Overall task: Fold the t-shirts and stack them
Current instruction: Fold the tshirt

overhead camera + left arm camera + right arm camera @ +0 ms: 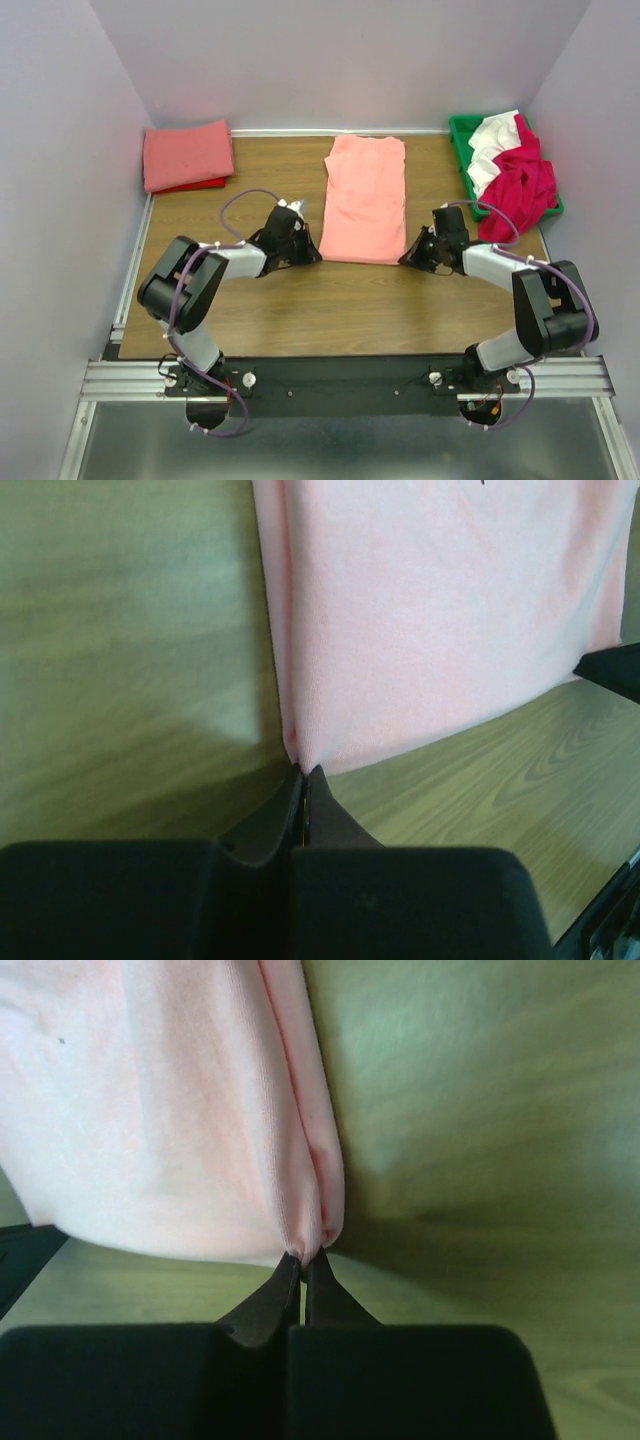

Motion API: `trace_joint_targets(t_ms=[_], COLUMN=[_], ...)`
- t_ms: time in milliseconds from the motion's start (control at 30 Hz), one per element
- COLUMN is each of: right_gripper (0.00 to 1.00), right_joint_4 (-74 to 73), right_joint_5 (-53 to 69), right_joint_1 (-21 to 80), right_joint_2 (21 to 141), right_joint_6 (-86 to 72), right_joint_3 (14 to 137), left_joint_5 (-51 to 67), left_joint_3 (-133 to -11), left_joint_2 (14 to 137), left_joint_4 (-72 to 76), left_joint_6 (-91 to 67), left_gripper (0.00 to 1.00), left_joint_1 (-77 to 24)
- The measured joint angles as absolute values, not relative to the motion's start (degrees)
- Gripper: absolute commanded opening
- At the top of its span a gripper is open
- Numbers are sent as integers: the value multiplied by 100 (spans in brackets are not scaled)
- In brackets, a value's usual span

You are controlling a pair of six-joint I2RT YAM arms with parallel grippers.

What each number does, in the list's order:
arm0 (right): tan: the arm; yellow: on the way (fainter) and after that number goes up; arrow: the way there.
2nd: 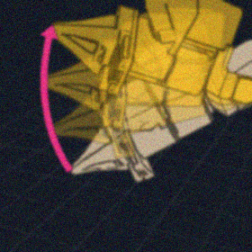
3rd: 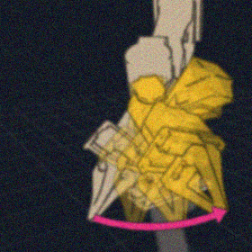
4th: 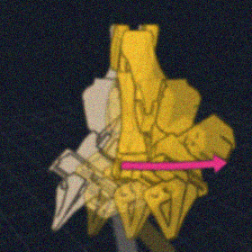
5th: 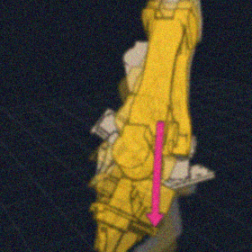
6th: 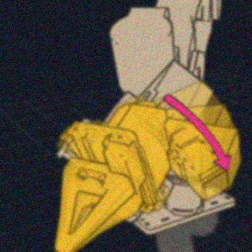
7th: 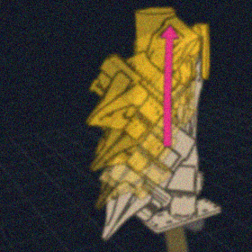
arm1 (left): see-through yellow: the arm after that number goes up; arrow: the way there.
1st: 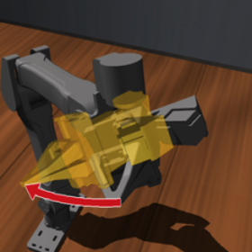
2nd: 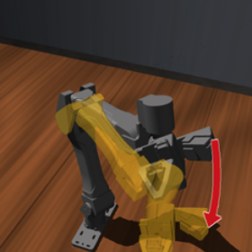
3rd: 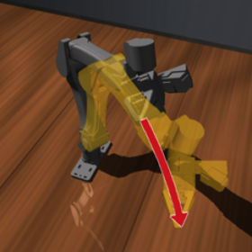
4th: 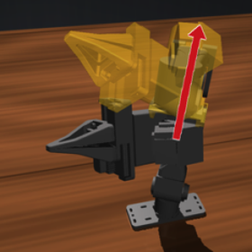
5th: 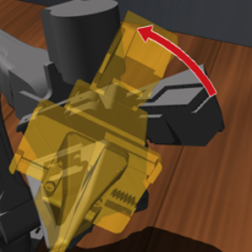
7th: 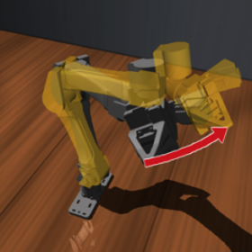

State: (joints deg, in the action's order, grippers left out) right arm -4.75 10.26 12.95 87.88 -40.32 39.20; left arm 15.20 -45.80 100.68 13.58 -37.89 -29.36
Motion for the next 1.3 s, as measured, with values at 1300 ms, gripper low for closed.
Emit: trace_joint_targets(t_ms=[1300], right_gripper=[0], right_joint_4=[-3079], right_joint_5=[819], right_joint_1=[1769], right_joint_2=[6066], right_joint_6=[-4036], right_joint_3=[5631], left_joint_5=[-1031], left_joint_3=[-4768], left_joint_2=[6156], left_joint_4=[-401], left_joint_6=[-4781], left_gripper=[0], left_joint_1=[-4401])
